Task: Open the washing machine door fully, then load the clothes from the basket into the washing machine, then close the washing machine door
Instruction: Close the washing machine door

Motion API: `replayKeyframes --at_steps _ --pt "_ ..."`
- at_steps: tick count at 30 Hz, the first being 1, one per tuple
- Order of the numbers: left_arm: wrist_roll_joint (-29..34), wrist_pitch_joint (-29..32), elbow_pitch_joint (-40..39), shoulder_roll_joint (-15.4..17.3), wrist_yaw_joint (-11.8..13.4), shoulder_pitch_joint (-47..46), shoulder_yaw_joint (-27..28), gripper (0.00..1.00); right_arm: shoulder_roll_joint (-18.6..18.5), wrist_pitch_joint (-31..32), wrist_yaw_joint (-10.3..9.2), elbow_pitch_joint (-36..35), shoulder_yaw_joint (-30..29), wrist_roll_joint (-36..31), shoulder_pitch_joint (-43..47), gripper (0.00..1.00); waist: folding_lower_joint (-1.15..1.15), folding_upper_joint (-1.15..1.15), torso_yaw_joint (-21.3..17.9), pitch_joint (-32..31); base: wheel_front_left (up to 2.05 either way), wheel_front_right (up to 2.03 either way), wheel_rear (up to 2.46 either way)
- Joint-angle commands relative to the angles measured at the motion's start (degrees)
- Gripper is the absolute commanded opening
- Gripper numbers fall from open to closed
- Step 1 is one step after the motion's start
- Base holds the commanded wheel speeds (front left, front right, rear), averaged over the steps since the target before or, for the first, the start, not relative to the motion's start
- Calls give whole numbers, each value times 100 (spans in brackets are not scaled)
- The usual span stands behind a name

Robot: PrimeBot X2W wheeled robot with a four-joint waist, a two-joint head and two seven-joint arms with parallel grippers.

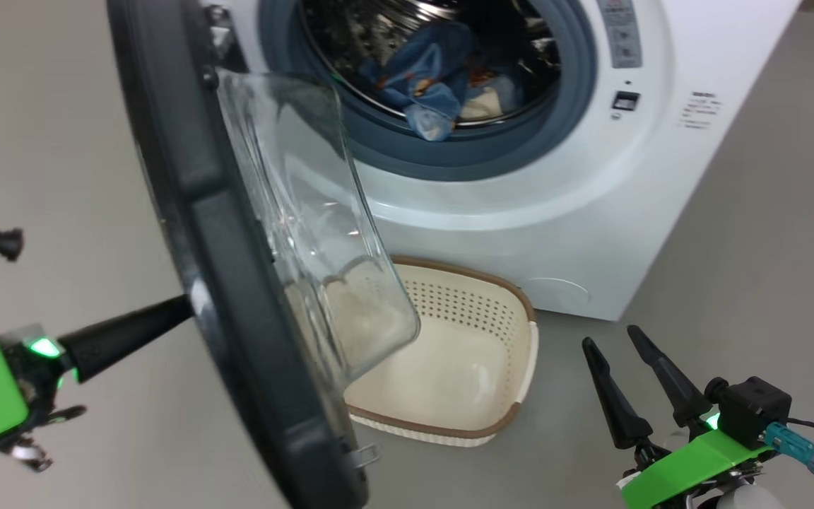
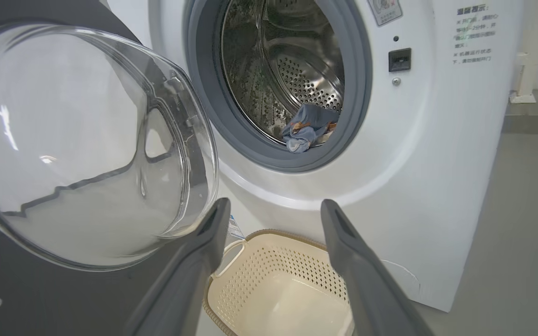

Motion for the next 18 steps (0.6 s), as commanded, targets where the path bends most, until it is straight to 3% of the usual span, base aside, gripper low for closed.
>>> replayKeyframes --at_steps 1,9,18 --pt "98 17 -178 48 -43 -481 146 0 17 -28 9 -175 33 -79 -126 100 0 0 -365 139 0 0 0" --pt "376 -163 -25 -263 -43 -942 -99 0 100 -28 9 -250 -143 -125 -173 100 0 0 -1034 248 0 0 0" --pt "513 -514 349 -335 -43 -1408 -89 0 225 -28 9 -310 -261 -152 -239 100 0 0 -1726 378 0 0 0"
